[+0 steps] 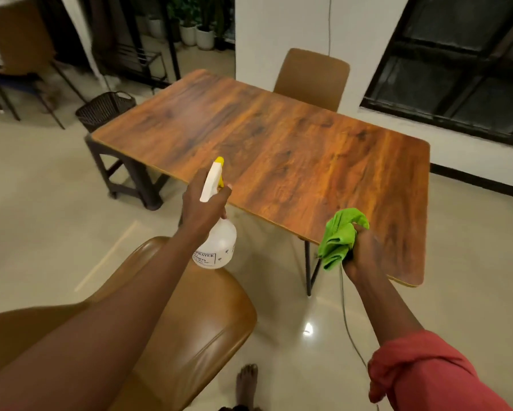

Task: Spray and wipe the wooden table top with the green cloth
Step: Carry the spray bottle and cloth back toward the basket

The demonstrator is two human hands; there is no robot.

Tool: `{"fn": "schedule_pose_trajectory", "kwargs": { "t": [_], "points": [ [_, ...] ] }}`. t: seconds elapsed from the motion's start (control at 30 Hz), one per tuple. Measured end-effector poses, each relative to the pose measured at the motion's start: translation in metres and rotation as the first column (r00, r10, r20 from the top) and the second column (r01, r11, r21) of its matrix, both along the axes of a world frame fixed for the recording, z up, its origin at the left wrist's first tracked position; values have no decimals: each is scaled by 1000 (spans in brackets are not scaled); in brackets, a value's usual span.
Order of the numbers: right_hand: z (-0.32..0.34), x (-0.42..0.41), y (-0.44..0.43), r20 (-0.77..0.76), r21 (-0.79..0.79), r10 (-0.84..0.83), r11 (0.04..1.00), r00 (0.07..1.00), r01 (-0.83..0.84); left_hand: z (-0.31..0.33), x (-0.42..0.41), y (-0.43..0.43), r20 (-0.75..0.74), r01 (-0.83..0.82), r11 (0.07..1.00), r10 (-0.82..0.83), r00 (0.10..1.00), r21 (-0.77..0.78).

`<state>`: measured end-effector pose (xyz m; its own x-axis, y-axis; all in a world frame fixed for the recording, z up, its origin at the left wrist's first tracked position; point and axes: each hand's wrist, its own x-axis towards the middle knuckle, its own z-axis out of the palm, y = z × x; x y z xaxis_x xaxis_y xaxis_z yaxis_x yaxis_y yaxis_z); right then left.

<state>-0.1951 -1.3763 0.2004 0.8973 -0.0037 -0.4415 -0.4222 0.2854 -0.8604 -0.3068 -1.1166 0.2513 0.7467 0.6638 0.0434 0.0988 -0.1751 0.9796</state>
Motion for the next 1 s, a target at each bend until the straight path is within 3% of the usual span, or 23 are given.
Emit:
{"fn": "schedule_pose_trajectory", "kwargs": {
  "t": [0.2, 0.33, 0.53, 0.67, 0.8, 1.0],
  "points": [
    [-14, -47, 53, -74, 141, 8, 990, 997, 2, 8, -59, 28, -47, -112, 990, 116, 992, 89],
    [-22, -88, 68, -122, 124, 46, 992, 991, -31, 28, -82, 50, -55, -132, 991, 133, 990, 27],
    [3, -134, 108, -73, 162, 59, 986, 996, -47, 86, -119, 89, 29, -88, 995, 86, 996, 47],
    [25, -169, 146, -10, 184, -27, 983, 1000, 28, 108, -163, 127, 90, -99, 995, 97, 991, 19],
    [14, -236, 188, 7, 227, -97, 969, 995, 93, 86, -227, 167, 77, -59, 998, 56, 995, 30],
    [13, -321, 290, -19, 173, -81, 981, 997, 83, 54, -328, 261, 56, -172, 985, 173, 983, -17]
  ]
}}
